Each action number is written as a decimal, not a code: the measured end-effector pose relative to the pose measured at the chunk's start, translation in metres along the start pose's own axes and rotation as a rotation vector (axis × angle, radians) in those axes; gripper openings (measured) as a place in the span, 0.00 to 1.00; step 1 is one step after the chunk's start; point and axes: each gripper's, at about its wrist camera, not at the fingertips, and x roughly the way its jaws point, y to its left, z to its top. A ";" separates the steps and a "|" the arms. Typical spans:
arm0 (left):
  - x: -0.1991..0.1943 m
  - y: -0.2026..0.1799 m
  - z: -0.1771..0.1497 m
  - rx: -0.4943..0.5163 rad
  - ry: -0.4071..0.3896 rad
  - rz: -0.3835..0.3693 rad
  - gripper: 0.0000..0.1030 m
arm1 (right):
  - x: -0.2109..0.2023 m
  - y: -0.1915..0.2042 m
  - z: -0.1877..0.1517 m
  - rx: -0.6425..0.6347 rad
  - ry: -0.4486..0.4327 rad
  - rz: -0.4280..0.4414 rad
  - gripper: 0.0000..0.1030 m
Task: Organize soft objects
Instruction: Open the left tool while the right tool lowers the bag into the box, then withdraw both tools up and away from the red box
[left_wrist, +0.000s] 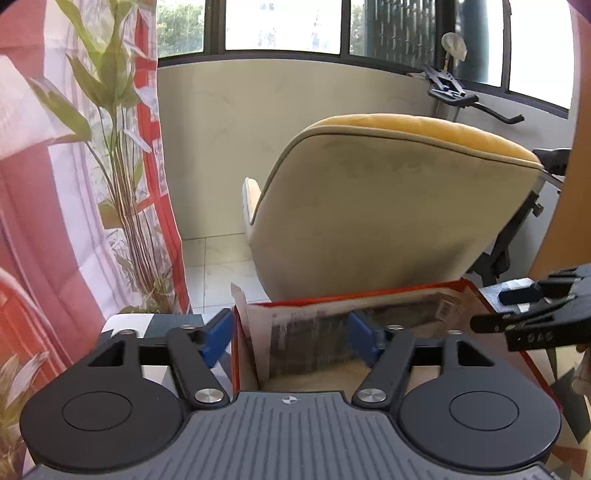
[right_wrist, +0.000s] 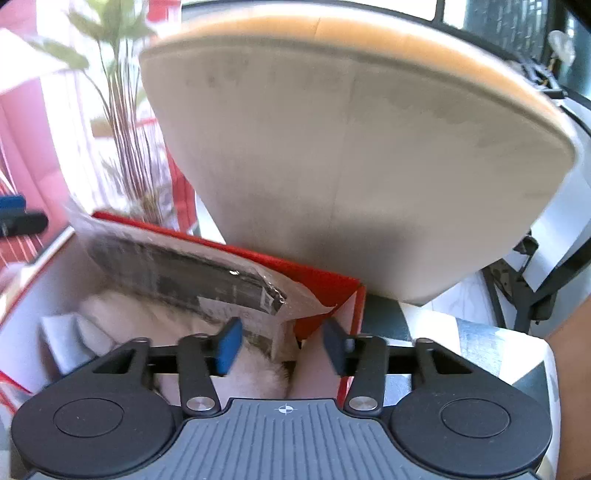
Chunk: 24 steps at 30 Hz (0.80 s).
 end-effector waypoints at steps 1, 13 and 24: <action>-0.007 -0.002 -0.002 -0.001 -0.007 0.000 0.83 | -0.008 -0.001 -0.002 0.006 -0.014 0.001 0.59; -0.098 -0.030 -0.031 0.044 -0.088 0.015 1.00 | -0.120 0.001 -0.047 0.061 -0.191 0.038 1.00; -0.180 -0.038 -0.083 -0.010 -0.118 0.047 1.00 | -0.198 0.002 -0.117 0.255 -0.305 0.060 1.00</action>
